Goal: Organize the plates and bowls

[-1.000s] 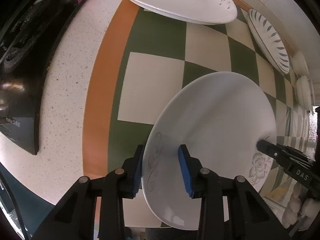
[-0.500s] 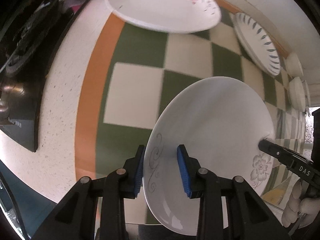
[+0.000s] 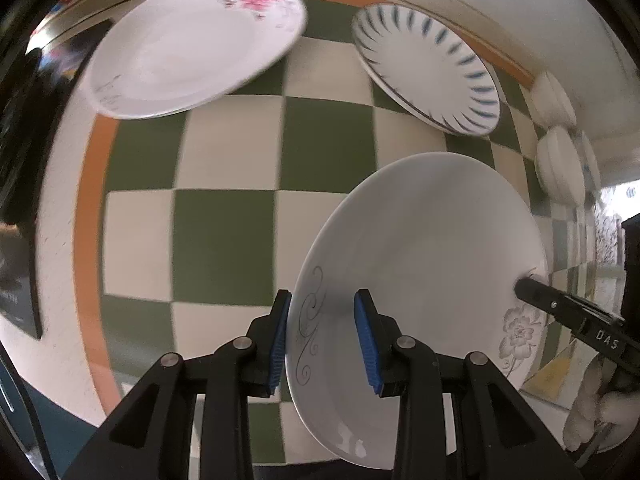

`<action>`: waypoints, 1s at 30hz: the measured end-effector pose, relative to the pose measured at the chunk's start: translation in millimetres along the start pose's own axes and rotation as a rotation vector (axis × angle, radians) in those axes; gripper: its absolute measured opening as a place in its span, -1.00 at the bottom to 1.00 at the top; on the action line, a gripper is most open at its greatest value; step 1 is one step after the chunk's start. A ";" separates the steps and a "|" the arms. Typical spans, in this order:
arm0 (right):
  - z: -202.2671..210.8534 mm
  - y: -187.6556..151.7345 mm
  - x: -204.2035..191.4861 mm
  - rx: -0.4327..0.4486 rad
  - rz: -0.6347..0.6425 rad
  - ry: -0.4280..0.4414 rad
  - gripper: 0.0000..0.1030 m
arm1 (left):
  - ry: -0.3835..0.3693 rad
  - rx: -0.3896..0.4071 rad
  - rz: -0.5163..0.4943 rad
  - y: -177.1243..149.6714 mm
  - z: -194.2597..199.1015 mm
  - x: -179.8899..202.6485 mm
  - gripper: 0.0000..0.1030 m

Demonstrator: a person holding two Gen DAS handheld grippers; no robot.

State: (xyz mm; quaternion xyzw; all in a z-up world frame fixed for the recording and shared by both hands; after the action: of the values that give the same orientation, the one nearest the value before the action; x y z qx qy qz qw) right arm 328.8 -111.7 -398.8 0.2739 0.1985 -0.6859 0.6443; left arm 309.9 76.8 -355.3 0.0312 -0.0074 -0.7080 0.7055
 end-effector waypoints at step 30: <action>72.6 43.6 -0.2 0.016 -0.037 0.133 -0.71 | 0.062 0.202 0.315 20.6 112.5 -62.2 -0.25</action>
State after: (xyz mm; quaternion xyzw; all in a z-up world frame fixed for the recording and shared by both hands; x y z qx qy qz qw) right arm 363.4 -160.9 -339.2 0.3205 0.2405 -0.6796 0.6145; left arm 324.5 135.2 -239.8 0.1220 -0.0617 -0.5833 0.8007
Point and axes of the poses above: each gripper's, at about its wrist camera, not at the fingertips, and z roughly against the way its jaws point, x to its right, y to its top, the point moved 2 cm from there along -z, roughly the way its jaws point, and after that the axes turned 13 degrees about y, right-handed, at the moved point
